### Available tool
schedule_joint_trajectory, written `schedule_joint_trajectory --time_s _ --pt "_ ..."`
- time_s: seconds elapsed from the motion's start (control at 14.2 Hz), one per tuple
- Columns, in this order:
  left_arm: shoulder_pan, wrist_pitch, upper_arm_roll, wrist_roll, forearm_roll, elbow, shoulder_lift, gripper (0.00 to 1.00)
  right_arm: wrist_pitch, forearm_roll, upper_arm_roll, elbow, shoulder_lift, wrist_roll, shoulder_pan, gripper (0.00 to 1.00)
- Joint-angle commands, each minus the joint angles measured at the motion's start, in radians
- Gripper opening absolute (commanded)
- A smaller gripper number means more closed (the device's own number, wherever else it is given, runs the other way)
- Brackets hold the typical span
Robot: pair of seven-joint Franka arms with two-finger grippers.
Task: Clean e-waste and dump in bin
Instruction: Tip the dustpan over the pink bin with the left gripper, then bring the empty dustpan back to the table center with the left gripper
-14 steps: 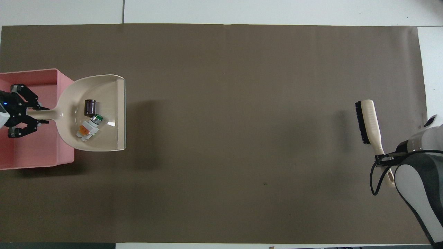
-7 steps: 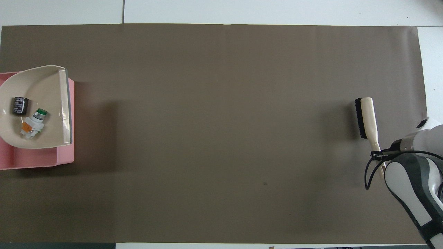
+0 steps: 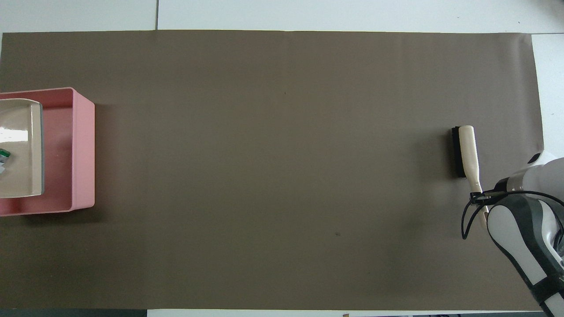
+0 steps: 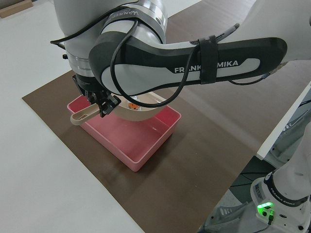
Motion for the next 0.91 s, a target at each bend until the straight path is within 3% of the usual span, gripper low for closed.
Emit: schedule_joint_trajectory --time_s 0.0,0.35,0.84 --pt "-0.02 0.034 0.002 0.0 0.109 0.026 0.012 0.0 -0.015 0.001 0.012 0.007 -0.005 0.005 -0.012 1.0" --pt "-0.087 0.112 0.002 -0.079 0.327 -0.011 0.009 0.0 -0.139 -0.001 0.019 0.249 -0.012 0.005 0.019 1.0" --pt "-0.175 0.103 0.002 -0.225 0.576 -0.017 -0.026 0.0 -0.628 0.008 0.05 0.736 0.018 0.33 0.044 1.0"
